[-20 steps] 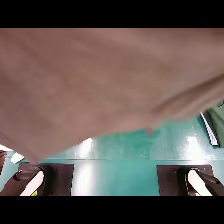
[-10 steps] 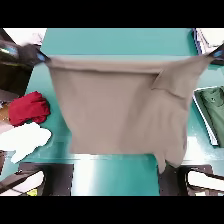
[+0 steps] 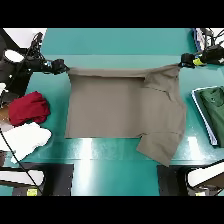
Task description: Fold the shirts.
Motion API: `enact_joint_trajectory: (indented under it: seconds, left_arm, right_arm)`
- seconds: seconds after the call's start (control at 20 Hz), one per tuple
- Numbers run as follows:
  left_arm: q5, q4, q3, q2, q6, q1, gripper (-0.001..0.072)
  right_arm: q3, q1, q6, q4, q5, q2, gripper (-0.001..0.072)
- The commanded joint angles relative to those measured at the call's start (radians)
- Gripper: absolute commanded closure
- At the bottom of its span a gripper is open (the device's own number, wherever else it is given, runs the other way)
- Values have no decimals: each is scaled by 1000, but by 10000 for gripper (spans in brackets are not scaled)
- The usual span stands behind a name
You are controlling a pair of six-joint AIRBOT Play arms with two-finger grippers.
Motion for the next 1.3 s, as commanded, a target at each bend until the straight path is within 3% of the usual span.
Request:
enact_joint_trajectory:
  seconds: [0.0, 0.25, 0.7, 0.75, 0.8, 0.85, 0.9, 1.1, 1.25]
  left_arm:
    - [24, -21, 48, -25, 58, 3, 684]
    - [-254, 117, 59, -24, 62, 1, 685]
    - [-234, 151, -167, -25, 15, 1, 681]
    - [-234, 150, -167, -25, -11, 1, 511]
    - [-234, 152, -167, -25, -42, 1, 174]
    - [-237, 154, -166, -25, -73, 1, 98]
    - [-260, 174, -159, -25, -87, 3, 99]
    - [-427, 330, -156, 60, -109, 69, 99]
    - [-462, 339, -326, 225, -82, 128, 99]
  right_arm:
    - [61, 11, 0, -52, -55, -31, 695]
    - [-14, 13, -1, -209, 144, 36, 695]
    - [-665, 34, 12, -158, -133, 303, 691]
    - [-687, 34, 19, -127, -145, 310, 683]
    - [-697, 32, 20, -97, -147, 311, 553]
    - [-700, 29, 20, -71, -140, 310, 314]
    - [-694, 21, 20, -47, -111, 311, 277]
    - [-666, -50, -13, -23, 97, 385, 283]
    - [-739, -133, -50, -6, 194, 525, 284]
